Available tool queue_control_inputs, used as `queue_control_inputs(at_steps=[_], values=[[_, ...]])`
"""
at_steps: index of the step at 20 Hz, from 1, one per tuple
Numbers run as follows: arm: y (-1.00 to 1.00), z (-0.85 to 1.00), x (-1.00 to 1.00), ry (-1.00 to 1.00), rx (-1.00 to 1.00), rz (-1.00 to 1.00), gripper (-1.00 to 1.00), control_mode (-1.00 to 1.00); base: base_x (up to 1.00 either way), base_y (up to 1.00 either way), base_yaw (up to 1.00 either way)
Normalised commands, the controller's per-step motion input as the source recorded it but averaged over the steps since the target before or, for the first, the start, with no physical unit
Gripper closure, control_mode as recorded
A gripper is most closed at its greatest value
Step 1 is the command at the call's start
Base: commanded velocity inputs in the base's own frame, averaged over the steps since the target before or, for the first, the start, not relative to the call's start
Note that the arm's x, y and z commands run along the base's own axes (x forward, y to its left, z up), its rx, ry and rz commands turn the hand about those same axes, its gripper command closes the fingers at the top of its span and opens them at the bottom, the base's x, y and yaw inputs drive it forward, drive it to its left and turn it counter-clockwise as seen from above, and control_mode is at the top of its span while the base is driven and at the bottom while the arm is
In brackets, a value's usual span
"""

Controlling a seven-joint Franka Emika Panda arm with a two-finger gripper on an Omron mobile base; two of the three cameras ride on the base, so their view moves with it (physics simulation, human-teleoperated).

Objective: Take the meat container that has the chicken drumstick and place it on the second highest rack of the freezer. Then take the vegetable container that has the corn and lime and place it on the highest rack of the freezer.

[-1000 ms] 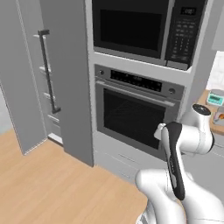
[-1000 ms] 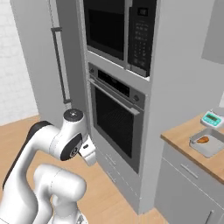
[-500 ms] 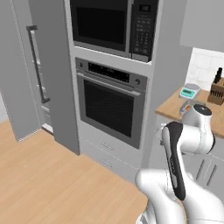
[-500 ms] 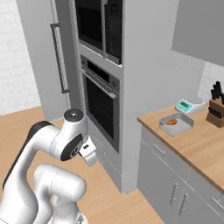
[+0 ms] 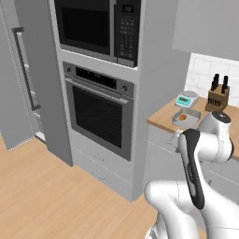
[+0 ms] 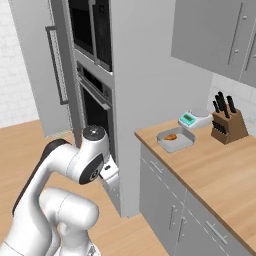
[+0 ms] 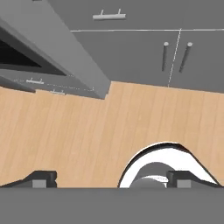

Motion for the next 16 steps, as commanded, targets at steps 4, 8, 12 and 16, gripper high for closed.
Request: queue_control_inputs(at_steps=[4, 8, 12, 16], values=[[-0.34, 0.15, 0.32, 0.0, 0.0, -0.02, -1.0, -1.0, 0.0, 0.0, 0.0], [-0.85, 0.1, 0.81, 0.0, 0.02, -0.11, -1.0, -1.0, 0.0, 0.0, 0.0], [-0.88, 0.05, 0.86, 0.03, 0.07, -0.22, -1.0, -1.0, 0.0, 0.0, 0.0], [-0.56, 0.09, 0.66, 0.12, 0.26, -0.41, -1.0, -1.0, 0.0, 0.0, 0.0]])
